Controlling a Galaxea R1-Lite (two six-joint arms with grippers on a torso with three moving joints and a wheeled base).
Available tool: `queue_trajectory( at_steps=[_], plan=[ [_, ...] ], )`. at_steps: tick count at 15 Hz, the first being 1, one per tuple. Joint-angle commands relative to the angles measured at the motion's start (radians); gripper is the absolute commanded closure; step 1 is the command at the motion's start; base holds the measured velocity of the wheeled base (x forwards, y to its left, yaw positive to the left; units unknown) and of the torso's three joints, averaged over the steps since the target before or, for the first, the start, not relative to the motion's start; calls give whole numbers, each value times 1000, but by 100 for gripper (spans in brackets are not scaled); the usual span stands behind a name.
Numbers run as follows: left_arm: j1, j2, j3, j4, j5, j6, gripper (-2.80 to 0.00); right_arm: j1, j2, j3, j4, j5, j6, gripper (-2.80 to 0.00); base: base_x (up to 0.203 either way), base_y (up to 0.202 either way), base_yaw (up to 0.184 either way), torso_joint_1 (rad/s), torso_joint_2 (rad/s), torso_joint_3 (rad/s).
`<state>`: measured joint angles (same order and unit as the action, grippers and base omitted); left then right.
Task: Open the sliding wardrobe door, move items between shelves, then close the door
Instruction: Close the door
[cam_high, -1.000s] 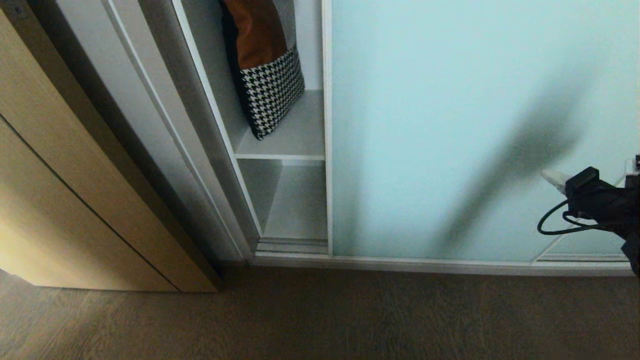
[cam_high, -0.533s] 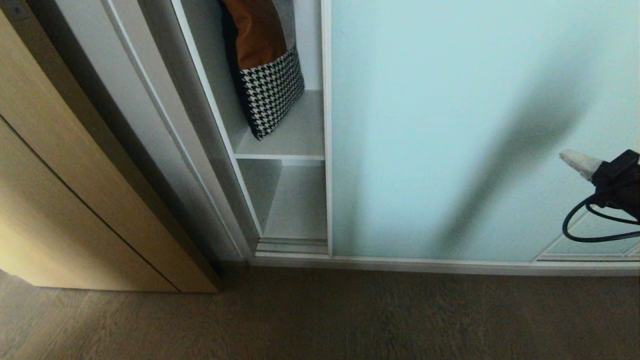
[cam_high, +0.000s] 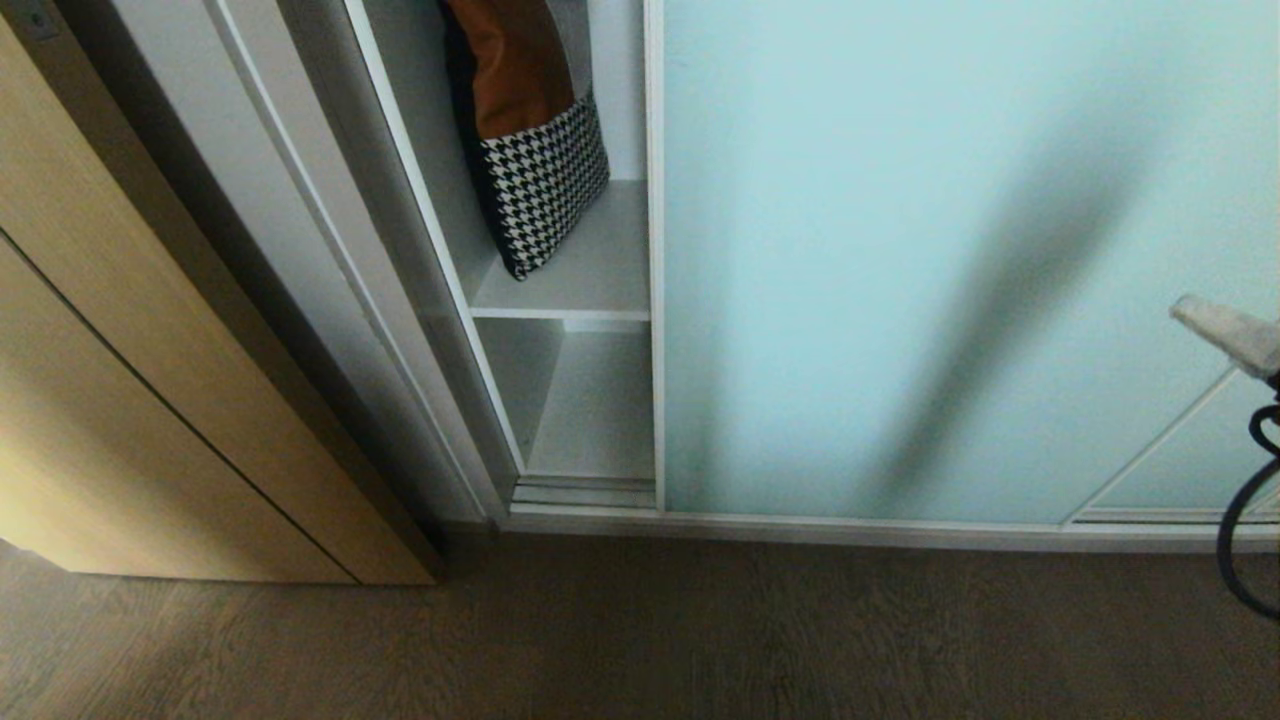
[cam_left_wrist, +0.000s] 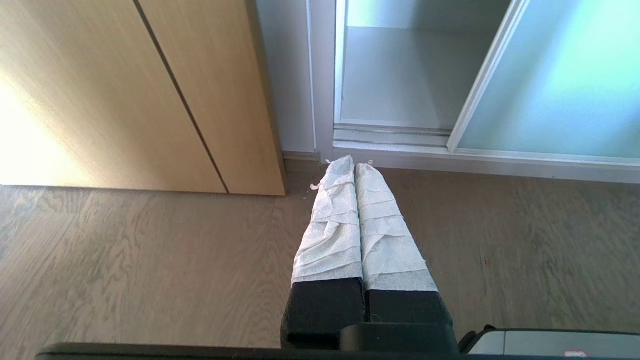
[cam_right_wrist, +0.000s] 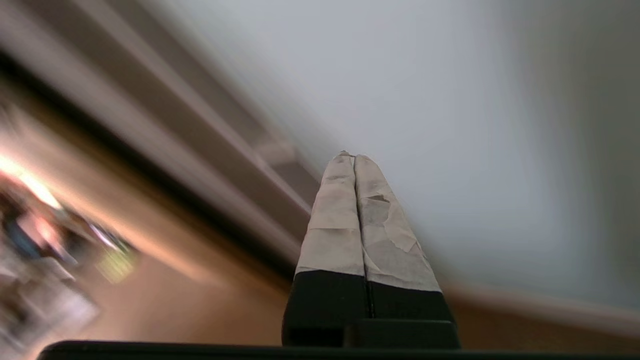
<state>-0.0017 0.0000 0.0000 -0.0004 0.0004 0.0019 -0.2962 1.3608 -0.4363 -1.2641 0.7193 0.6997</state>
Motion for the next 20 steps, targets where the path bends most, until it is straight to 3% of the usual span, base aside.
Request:
queue_trajectory(
  at_steps=[1, 3, 6, 8, 12, 14, 16, 20],
  plan=[
    [0, 0, 0, 0, 0, 1, 0, 41, -241, 195, 74, 3, -274, 0, 0, 0, 0, 0, 0, 0],
    [0, 0, 0, 0, 0, 1, 0, 76, -420, 346, 201, -58, -492, 0, 0, 0, 0, 0, 0, 0],
    [0, 0, 0, -1, 1, 1, 0, 153, -682, 411, 490, -328, -648, 0, 0, 0, 0, 0, 0, 0],
    [0, 0, 0, -1, 0, 0, 0, 210, -843, 425, 710, -461, -693, 0, 0, 0, 0, 0, 0, 0],
    [0, 0, 0, -1, 0, 1, 0, 267, -1167, 426, 1082, -560, -760, 0, 0, 0, 0, 0, 0, 0],
    [0, 0, 0, -1, 0, 1, 0, 289, -1286, 429, 1218, -667, -776, 0, 0, 0, 0, 0, 0, 0],
    [0, 0, 0, 0, 0, 0, 0, 297, -1360, 431, 1264, -711, -774, 0, 0, 0, 0, 0, 0, 0],
    [0, 0, 0, -1, 0, 0, 0, 299, -1362, 436, 1258, -719, -753, 0, 0, 0, 0, 0, 0, 0]
  ],
)
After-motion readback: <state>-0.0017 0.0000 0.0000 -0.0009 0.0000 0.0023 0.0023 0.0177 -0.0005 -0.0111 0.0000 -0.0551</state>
